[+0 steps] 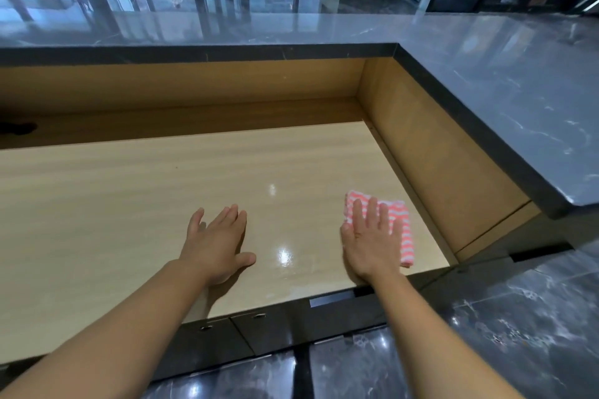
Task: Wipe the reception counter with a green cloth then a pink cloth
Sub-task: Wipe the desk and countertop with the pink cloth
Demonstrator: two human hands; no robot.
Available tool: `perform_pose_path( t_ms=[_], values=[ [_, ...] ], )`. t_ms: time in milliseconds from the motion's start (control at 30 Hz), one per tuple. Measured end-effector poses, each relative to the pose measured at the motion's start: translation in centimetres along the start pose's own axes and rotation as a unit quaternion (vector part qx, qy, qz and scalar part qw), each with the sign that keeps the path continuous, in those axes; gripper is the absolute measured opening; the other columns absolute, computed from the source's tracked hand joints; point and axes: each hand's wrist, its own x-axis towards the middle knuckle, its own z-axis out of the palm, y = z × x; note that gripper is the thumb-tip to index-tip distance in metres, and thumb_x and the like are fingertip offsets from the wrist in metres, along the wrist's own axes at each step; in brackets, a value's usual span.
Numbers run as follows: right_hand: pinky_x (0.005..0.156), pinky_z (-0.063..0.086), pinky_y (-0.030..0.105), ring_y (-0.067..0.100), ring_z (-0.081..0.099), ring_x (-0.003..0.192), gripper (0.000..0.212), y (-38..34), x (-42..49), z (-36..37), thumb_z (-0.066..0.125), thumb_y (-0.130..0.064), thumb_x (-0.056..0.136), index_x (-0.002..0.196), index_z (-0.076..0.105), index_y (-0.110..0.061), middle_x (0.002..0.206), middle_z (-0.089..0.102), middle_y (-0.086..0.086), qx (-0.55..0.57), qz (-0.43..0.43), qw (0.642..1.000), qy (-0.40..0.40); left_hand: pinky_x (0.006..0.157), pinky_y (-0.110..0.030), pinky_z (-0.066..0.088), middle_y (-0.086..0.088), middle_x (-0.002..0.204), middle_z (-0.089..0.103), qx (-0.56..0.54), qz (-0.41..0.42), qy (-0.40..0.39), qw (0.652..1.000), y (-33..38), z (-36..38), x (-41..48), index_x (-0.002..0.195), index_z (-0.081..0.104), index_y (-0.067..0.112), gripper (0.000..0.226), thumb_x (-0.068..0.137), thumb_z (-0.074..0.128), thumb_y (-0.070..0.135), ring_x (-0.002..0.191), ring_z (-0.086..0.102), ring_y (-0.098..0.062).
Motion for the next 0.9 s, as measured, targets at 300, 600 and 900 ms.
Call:
perform_pose_path(
  t_ms=[300,600,900],
  values=[
    [0.114,-0.020,0.042,0.021,-0.026,0.146,0.058,-10.7,-6.4,2.5,0.010,-0.046,0.103,0.154,-0.012,-0.027,0.158,-0.025,-0.001,-0.038,-0.258,0.963,-0.072,0.112,-0.044,0.009,0.005,0.142,0.039,-0.005,-0.005,-0.014,1.000,0.2,0.6,-4.2,0.132,0.037,0.022,0.043,0.094,0.047,0.039,0.142,0.027,-0.012],
    [0.117,-0.013,0.038,0.020,-0.017,0.148,0.057,4.6,-2.1,-0.6,0.007,-0.046,0.103,0.153,-0.010,-0.027,0.160,-0.019,0.001,-0.068,-0.154,0.985,-0.029,0.106,-0.044,0.019,0.009,0.101,0.038,0.037,-0.018,-0.027,0.999,1.5,0.7,-4.7,0.105,0.048,0.023,0.021,0.088,0.050,0.034,0.113,0.049,-0.010],
    [0.118,-0.008,0.047,0.025,-0.013,0.149,0.059,2.5,-3.2,0.6,0.011,-0.042,0.103,0.154,-0.011,-0.024,0.162,-0.015,0.005,-0.019,-0.005,1.000,0.018,0.110,-0.045,0.014,0.005,0.123,0.044,0.032,-0.026,-0.032,0.999,1.8,1.2,-4.4,0.112,0.048,0.022,0.026,0.089,0.052,0.032,0.129,0.040,-0.010]
  ],
)
